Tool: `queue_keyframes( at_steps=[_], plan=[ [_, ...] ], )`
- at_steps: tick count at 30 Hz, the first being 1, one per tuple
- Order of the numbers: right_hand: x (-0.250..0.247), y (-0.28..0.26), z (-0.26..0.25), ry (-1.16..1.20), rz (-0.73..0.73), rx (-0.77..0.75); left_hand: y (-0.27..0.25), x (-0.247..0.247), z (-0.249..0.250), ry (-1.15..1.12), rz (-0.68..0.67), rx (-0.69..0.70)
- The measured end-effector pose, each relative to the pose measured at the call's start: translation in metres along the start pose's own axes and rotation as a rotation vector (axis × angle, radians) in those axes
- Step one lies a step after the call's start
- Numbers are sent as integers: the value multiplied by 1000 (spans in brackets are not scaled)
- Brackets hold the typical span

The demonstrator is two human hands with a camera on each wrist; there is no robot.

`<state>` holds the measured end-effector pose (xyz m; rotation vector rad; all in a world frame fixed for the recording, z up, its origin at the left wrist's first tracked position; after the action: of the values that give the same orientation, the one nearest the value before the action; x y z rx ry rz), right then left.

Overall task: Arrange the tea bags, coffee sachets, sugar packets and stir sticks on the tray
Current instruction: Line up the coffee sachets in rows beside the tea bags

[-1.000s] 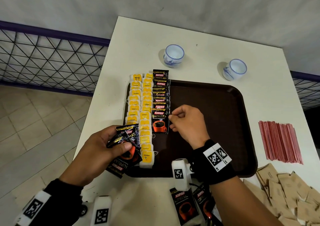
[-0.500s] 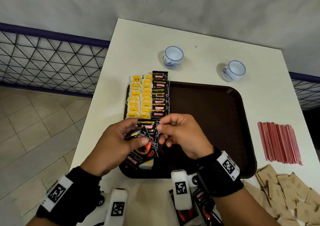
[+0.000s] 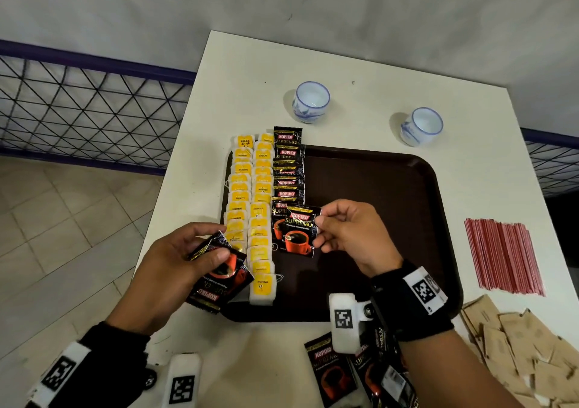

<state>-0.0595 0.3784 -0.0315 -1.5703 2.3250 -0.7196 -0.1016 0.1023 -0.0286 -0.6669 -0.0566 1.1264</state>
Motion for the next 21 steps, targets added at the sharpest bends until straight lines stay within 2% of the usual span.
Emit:
queue_keyframes(
  at_steps=[12,21],
  plan=[
    [10,10,15,-48,-6,37,-2,0,-6,-37,-1,1],
    [16,15,16,-97,48,7,-1,4,-9,-37,-13,-6]
  ],
)
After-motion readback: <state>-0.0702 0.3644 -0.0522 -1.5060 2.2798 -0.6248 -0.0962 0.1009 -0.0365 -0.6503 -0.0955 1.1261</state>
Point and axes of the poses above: each hand's wrist, its own y-axis towards the middle knuckle, its own x-axis out of the palm, z = x × y, the point moved 3 cm from there along y, towards the middle knuckle, and after that the axes turned 12 degrees about y, right-handed, at the moved point
